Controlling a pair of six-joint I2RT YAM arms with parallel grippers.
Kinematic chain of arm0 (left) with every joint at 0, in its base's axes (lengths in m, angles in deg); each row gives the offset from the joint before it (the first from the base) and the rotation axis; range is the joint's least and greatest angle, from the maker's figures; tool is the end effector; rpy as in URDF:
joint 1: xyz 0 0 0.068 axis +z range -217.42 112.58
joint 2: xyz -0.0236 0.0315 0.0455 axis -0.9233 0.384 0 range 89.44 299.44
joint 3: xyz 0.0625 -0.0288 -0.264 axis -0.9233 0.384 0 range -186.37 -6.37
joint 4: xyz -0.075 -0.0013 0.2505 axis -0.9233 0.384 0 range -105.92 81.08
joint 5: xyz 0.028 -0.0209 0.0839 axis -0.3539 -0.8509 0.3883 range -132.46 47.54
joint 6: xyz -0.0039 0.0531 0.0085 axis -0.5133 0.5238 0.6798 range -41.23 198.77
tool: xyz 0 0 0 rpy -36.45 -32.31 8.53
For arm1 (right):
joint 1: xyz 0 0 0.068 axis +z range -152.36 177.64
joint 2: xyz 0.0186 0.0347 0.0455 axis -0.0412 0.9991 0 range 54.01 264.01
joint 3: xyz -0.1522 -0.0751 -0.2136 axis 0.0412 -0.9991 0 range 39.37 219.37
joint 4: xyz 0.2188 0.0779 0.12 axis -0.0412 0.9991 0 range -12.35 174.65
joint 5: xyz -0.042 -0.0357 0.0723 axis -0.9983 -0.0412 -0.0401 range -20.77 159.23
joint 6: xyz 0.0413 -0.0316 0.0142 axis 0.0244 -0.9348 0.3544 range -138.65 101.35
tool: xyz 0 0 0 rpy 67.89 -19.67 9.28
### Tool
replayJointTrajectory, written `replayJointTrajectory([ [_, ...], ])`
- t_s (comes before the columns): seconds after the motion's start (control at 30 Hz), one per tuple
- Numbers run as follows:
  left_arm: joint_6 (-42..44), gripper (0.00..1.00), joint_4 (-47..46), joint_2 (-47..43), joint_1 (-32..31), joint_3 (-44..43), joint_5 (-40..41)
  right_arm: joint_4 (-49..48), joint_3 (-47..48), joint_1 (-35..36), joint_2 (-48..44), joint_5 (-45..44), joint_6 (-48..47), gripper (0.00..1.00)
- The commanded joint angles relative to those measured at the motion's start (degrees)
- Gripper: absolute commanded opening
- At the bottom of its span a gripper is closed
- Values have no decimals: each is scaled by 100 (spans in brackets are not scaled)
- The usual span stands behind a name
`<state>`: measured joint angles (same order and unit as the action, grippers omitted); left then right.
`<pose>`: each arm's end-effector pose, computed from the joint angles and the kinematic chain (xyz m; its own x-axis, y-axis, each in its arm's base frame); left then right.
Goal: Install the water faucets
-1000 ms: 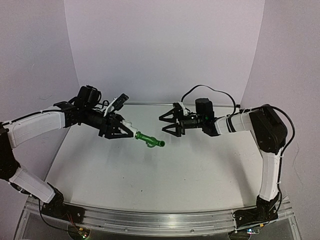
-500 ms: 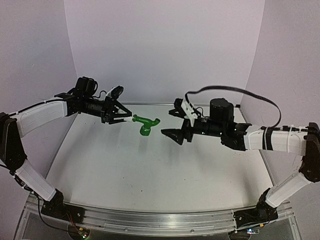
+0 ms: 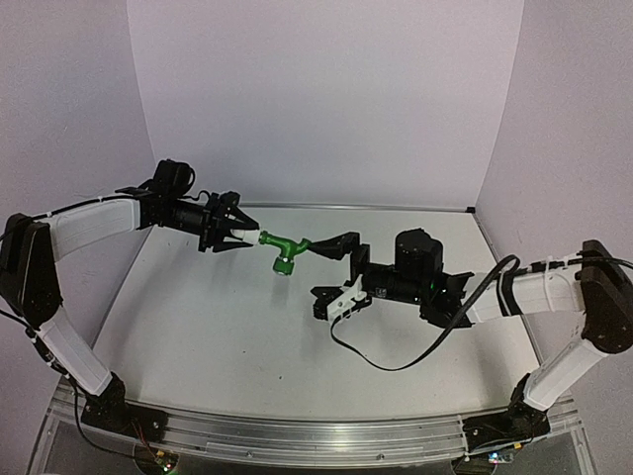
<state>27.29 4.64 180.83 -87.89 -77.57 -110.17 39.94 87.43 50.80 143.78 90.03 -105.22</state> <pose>0.3101 -0.1510 0.2921 -0.9984 0.0561 0.0006 0.0133 0.2473 -0.9689 0.1990 0.2867 0.2519 0.9564 -0.2797 -0.0842 -0.0990 -0.0392 -0.9943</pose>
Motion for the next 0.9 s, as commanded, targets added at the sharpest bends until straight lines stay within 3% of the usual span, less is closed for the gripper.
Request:
replayJointTrajectory([
  [0.0, -186, 0, -225, -214, -19, -104, -305, -977, 342, 114, 478, -476, -1577, 97],
  [0.37, -173, 0, -223, -325, -36, -71, -519, -1986, 925, 126, 1482, -661, -2714, 94],
  [0.63, -146, 0, -225, -385, -65, -8, -522, -2206, 1340, 125, 1806, -419, -2529, 87],
  [0.73, -108, 0, -226, -381, -90, -1, -523, -2192, 1305, 135, 1749, -303, -2133, 77],
  [0.87, -56, 0, -226, -376, -90, -8, -458, -1758, 1163, 147, 1484, -222, -1350, 54],
])
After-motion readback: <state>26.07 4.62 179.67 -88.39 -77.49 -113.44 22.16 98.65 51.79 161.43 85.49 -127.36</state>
